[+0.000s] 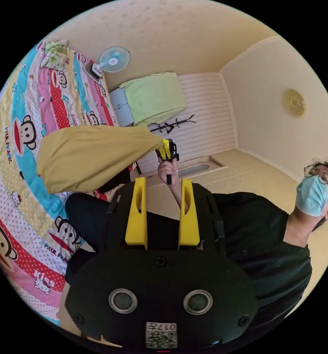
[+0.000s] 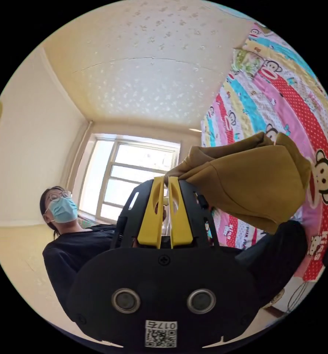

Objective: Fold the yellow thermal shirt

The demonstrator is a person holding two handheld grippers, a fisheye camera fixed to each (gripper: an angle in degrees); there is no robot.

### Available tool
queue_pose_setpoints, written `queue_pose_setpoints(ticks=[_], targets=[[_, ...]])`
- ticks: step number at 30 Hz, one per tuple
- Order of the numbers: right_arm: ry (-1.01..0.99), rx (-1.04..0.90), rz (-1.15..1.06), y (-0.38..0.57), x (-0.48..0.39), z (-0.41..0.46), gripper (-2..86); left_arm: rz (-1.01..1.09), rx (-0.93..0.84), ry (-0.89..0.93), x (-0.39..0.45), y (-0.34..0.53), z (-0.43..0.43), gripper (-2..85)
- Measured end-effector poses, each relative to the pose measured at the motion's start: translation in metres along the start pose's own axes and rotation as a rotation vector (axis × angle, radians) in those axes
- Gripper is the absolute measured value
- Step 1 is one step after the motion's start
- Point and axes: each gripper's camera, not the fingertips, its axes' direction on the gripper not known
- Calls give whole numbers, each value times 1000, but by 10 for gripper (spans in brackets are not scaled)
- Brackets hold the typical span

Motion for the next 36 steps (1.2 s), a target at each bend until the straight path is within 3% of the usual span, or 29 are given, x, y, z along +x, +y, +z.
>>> queue_pose_setpoints(ticks=[2,4,6,8,15,17,21,24,26,32,34,36], targets=[[-107,-13,-66,7,-21,24,22,63,48,44,17,22,-3,135],[-95,-52,-89,11,-37,52,22,94,118,78,30,41,-8,139],[-18,-214,-168,16,-59,102,22,102,246,61,40,66,-18,149],[-10,-308,-224,24,-70,140,22,54,410,-51,44,105,-30,158],[-65,-442,-209,53,-48,257,19,55,464,-228,46,205,-8,162],[-107,-506,-226,61,-44,287,18,28,526,-438,55,239,10,163],[-156,-610,-280,95,-51,343,19,11,613,-597,63,269,34,167],[-125,-657,-348,122,-64,368,19,-11,622,-682,64,281,54,139],[-105,-662,-411,133,-72,371,19,-64,630,-751,64,296,61,74],[-132,-607,-511,142,-70,336,15,35,639,-400,48,336,48,39],[-203,-522,-521,139,-60,304,16,77,616,-413,57,341,50,38],[-90,-436,-514,136,-37,264,22,135,595,-465,73,344,50,37]])
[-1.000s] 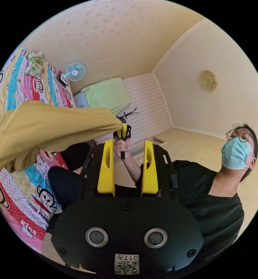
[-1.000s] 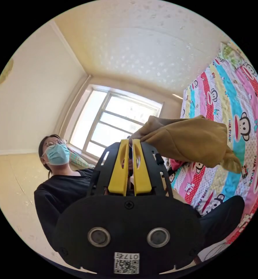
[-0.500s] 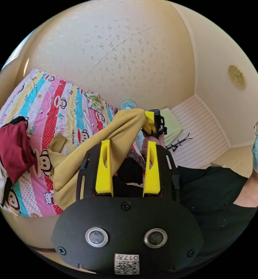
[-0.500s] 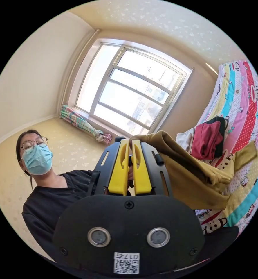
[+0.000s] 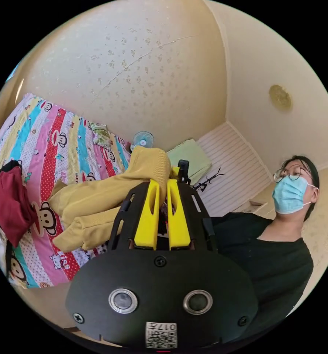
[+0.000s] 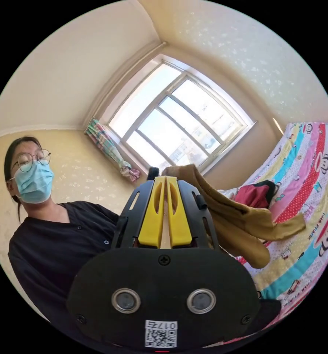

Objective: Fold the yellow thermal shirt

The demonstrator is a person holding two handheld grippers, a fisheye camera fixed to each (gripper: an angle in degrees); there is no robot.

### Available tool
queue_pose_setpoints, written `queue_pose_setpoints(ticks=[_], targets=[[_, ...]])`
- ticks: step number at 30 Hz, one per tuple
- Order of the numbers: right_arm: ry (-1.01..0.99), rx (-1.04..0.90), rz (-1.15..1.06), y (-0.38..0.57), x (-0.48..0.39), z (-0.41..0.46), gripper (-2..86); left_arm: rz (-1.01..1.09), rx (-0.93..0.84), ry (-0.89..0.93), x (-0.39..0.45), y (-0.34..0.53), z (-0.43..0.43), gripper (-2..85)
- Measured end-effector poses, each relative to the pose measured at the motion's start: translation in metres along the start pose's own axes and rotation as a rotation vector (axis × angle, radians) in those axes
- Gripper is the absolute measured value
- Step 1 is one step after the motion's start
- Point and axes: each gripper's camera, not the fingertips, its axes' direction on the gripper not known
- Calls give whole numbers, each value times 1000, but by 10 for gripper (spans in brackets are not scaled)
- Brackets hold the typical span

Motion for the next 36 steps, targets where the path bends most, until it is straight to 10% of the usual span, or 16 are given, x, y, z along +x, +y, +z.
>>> queue_pose_setpoints(ticks=[16,19,21,24,30,36], targets=[[231,123,-6,89,67,12,306,665,-50,480,129,-35,-22,32],[-47,139,-89,69,69,21,252,663,-10,558,125,-27,-36,32],[-413,129,-102,58,83,19,38,638,18,562,120,-21,-44,32],[-646,127,105,50,113,3,32,592,52,515,114,-12,-57,32],[-583,542,-119,18,47,-111,26,489,64,240,111,-5,-67,34],[-313,508,-415,-50,-90,-173,24,310,39,96,82,-17,-61,36]])
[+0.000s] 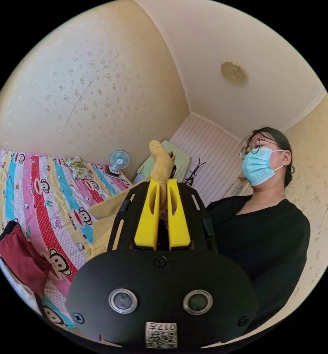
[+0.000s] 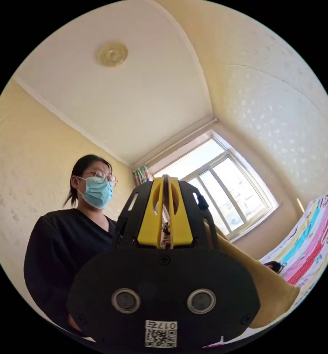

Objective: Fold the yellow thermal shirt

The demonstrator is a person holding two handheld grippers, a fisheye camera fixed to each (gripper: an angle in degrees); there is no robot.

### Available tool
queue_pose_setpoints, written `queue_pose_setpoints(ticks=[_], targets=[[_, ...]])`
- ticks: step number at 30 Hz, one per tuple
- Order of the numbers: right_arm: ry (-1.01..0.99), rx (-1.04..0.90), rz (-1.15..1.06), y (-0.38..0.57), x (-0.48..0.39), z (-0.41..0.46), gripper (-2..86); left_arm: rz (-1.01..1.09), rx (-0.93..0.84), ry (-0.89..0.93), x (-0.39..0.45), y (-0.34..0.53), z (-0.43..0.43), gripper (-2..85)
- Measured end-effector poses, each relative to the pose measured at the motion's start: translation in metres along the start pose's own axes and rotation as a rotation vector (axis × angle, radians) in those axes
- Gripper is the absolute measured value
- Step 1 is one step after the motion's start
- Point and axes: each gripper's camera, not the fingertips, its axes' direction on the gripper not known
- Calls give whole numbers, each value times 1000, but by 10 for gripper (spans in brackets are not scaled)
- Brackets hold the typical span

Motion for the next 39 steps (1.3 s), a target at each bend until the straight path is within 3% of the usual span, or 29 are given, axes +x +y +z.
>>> queue_pose_setpoints(ticks=[7,11,17,20,25,28,30,33,35,39], targets=[[182,-39,-109,-45,-63,39,25,-89,-123,-131,-25,-30,25,33],[275,-37,-178,-52,-79,30,26,-36,-197,-160,-17,-67,56,26],[601,-86,-224,-90,-99,4,26,-57,-44,25,-39,-154,86,20],[785,-106,-194,-116,-81,-4,26,-74,-39,15,-63,-210,116,19],[999,-224,-7,-162,40,-28,26,-194,-200,-154,-152,-299,188,22],[1259,-496,108,-187,186,-54,27,-288,-332,-339,-254,-356,260,33],[1353,-621,341,-193,326,-101,30,-430,-384,-394,-325,-381,305,44],[1511,-644,637,-179,436,-164,34,-616,-356,-508,-418,-399,344,57],[1574,-617,667,-168,454,-192,39,-778,-384,-634,-463,-388,357,97],[1608,-723,795,-95,464,-256,69,-838,-548,-681,-489,-342,392,108]])
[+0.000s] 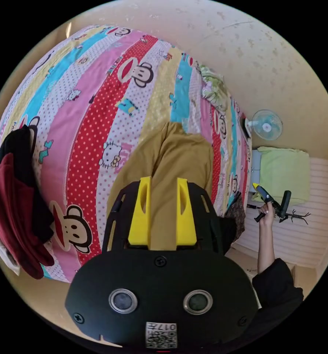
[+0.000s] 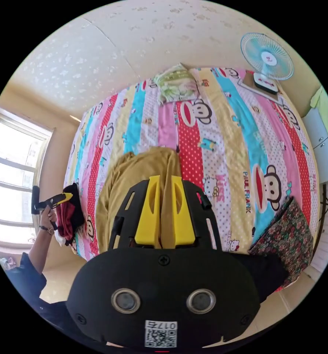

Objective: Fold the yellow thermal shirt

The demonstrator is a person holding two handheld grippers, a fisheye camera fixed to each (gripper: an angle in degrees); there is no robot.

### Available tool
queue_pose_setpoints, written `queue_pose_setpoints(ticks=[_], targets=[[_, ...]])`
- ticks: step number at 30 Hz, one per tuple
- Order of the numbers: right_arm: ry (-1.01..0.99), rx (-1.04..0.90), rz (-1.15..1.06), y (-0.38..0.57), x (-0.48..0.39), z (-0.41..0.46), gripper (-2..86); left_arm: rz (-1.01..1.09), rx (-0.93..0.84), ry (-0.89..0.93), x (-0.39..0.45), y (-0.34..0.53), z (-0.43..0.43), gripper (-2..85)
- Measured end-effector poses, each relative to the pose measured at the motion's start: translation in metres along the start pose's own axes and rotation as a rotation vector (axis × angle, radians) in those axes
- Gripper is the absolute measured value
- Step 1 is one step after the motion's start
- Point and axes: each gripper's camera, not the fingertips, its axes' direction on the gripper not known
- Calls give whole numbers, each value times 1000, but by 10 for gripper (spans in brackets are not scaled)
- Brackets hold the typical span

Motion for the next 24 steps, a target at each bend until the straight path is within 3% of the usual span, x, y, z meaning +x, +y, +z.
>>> queue_pose_setpoints(ticks=[2,8,10,13,15,19,24], targets=[[-19,-91,40,26,34,34,85,-24,-95,-159,-9,14,39,116],[-14,-375,241,128,117,120,138,-79,-305,-324,-33,56,108,140],[21,-520,227,153,124,148,134,-20,-199,-405,-14,60,98,129],[48,-608,129,157,123,142,49,78,-328,-476,12,31,83,47],[59,-696,29,133,130,111,40,115,-408,-490,16,8,57,39],[320,-461,48,94,173,-7,40,-40,-225,-534,-30,-40,-77,38],[246,-26,357,116,250,-180,74,-432,165,-136,-126,-33,-231,55]])
